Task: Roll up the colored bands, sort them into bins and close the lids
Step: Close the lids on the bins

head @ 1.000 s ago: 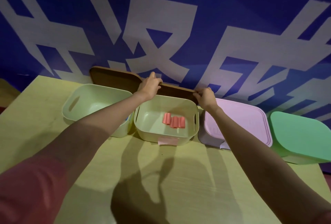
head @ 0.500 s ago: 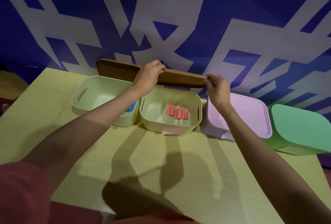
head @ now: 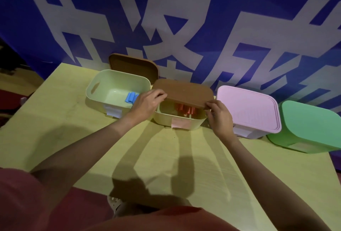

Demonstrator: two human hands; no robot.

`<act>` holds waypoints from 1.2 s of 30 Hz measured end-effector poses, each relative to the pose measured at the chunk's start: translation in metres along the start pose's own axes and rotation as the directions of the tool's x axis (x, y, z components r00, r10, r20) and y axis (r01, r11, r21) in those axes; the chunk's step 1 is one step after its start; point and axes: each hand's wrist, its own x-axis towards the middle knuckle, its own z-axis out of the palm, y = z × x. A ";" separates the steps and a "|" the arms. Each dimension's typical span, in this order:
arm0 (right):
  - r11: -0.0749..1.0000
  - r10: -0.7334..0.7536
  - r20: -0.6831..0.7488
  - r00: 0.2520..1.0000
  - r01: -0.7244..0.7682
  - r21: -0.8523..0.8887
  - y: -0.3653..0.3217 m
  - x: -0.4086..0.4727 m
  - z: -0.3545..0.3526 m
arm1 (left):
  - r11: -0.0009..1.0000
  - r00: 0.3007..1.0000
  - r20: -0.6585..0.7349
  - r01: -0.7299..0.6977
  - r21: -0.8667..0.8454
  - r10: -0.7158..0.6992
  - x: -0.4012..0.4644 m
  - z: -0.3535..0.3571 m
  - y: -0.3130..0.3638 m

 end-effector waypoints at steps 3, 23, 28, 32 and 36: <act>0.974 -0.187 0.004 0.982 0.186 -0.132 0.005 -0.011 0.005 | 0.998 0.999 0.020 -0.050 0.031 0.050 -0.014 0.000 -0.002; 0.905 -0.331 0.179 0.926 0.366 -0.218 0.022 -0.021 0.020 | 0.979 0.985 0.086 -0.161 0.124 0.151 -0.037 0.024 -0.002; 0.923 -0.273 0.307 0.912 0.338 -0.185 0.024 -0.017 0.027 | 0.972 0.977 0.098 -0.199 0.125 0.188 -0.044 0.028 -0.005; 0.923 -0.248 0.338 0.908 0.328 -0.203 0.024 -0.012 0.023 | 0.965 0.969 0.101 -0.238 0.114 0.227 -0.048 0.029 -0.009; 0.924 -0.236 0.327 0.915 0.315 -0.214 0.025 -0.014 0.027 | 0.982 0.978 0.107 -0.182 0.047 0.177 -0.050 0.026 -0.009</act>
